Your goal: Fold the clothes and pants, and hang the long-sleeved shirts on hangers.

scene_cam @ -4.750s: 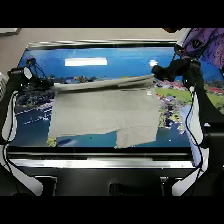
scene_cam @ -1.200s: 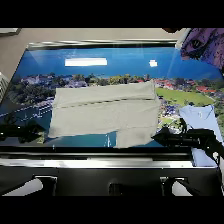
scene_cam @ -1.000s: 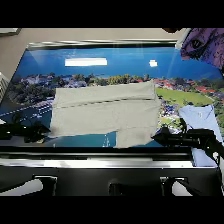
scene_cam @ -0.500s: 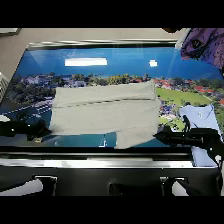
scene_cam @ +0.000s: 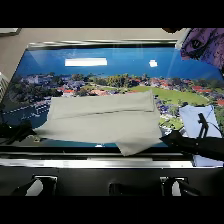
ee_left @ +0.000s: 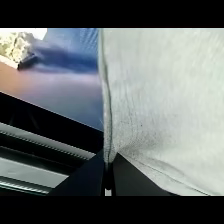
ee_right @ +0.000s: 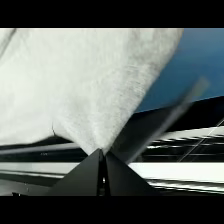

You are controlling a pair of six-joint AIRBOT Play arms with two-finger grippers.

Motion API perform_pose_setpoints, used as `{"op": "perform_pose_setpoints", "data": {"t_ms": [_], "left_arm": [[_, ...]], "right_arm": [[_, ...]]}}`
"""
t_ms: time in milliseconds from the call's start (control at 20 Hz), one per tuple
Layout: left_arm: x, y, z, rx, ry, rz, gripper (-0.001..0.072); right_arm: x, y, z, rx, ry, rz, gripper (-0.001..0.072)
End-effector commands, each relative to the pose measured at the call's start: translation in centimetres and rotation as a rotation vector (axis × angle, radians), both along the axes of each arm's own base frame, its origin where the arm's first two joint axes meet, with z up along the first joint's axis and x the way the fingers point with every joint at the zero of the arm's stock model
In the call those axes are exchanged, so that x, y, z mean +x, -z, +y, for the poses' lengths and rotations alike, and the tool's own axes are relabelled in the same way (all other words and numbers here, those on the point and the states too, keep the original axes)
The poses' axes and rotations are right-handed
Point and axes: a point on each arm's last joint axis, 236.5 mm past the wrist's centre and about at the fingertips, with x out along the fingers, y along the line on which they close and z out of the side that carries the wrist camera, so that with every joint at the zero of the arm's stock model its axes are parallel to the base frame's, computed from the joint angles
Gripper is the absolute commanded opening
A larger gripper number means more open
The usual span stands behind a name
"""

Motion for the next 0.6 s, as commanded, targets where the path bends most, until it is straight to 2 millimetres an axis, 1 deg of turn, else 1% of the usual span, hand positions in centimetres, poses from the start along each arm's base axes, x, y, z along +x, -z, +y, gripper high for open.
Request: {"op": "perform_pose_setpoints", "data": {"t_ms": [0, 50, 150, 400, 450, 550], "left_arm": [[1.2, -1.1, 0.0, 0.062, 0.008, -0.07, 0.0014], [2.2, -1.0, 0.0, 0.069, 0.015, -0.089, 0.0014], [4.5, -0.5, 0.0, 0.074, 0.029, -0.109, 0.0014], [11.1, 0.8, 0.2, 0.085, 0.063, -0.136, 0.0015], [12.4, 1.1, 0.2, 0.086, 0.066, -0.139, 0.0015], [14.6, 1.9, 0.3, 0.087, 0.075, -0.142, 0.0014]], "right_arm": [[1.0, -2.7, -0.8, -0.032, 0.067, -0.068, 0.0026], [2.3, -3.1, -1.1, -0.022, 0.065, -0.088, 0.0026], [5.7, -3.3, -1.6, 0.029, 0.058, -0.119, 0.0026], [14.5, -1.8, -4.0, 0.101, 0.061, -0.174, 0.0027], [16.2, -1.3, -4.0, 0.089, 0.045, -0.177, 0.0027], [19.6, -0.2, -2.6, 0.052, 0.003, -0.182, 0.0027]]}}
